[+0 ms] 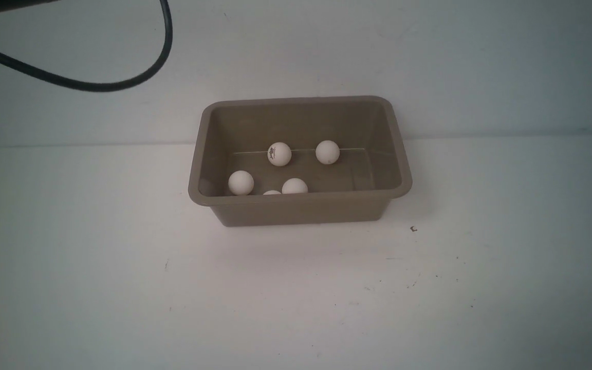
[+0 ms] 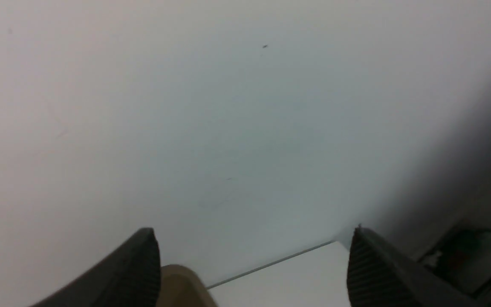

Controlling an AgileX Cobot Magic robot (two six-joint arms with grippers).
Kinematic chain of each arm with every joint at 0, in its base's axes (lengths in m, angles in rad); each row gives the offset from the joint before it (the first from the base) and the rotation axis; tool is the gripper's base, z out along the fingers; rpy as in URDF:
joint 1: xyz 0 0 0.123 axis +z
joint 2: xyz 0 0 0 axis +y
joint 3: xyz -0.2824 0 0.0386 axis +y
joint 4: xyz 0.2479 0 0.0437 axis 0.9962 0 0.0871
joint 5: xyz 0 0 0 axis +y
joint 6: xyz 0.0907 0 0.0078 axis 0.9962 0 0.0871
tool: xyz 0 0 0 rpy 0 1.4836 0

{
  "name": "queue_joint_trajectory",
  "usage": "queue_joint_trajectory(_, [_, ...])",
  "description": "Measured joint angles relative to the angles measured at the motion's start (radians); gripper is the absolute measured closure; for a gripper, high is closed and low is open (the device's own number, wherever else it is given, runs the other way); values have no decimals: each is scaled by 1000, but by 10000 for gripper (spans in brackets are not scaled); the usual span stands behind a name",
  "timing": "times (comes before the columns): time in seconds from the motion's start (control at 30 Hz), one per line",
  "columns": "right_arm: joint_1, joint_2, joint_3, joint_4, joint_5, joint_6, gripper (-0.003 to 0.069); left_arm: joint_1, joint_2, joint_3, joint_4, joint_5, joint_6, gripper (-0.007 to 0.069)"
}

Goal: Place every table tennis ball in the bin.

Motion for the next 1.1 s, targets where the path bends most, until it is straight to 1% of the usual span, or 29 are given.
queue_joint_trajectory(0.1, [0,0,0,1,0,1,177,0,1,0,-60,13,10,94])
queue_joint_trajectory(0.13, [0,0,0,1,0,1,177,0,1,0,-60,12,13,94])
queue_joint_trajectory(0.17, [0,0,0,1,0,2,177,0,2,0,-70,7,73,94])
queue_joint_trajectory(0.2, [0,0,0,1,0,2,177,0,2,0,-69,5,83,94])
queue_joint_trajectory(0.23, [0,0,0,1,0,2,177,0,5,0,-46,-3,204,94])
queue_joint_trajectory(0.27, [0,0,0,1,0,2,177,0,5,0,-46,-3,204,94])
queue_joint_trajectory(0.3, [0,0,0,1,0,2,177,0,10,0,1,-4,330,94])
queue_joint_trajectory(0.4, [0,0,0,1,0,2,177,0,20,0,54,-2,436,94])
queue_joint_trajectory(0.47, [0,0,0,1,0,2,177,0,29,0,67,-2,462,94])
queue_joint_trajectory(0.6, [0,0,0,1,0,3,177,0,62,0,77,-3,463,94])
queue_joint_trajectory(0.73, [0,0,0,1,0,3,177,0,73,0,89,-3,426,94])
queue_joint_trajectory(0.87, [0,0,0,1,0,3,177,0,50,0,131,21,404,94])
queue_joint_trajectory(0.93, [0,0,0,1,0,3,177,0,18,0,179,36,383,94])
queue_joint_trajectory(1.0, [0,0,0,1,0,3,177,0,-20,0,236,47,338,94])
queue_joint_trajectory(1.1, [0,0,0,1,0,3,177,1,-118,0,391,52,211,94])
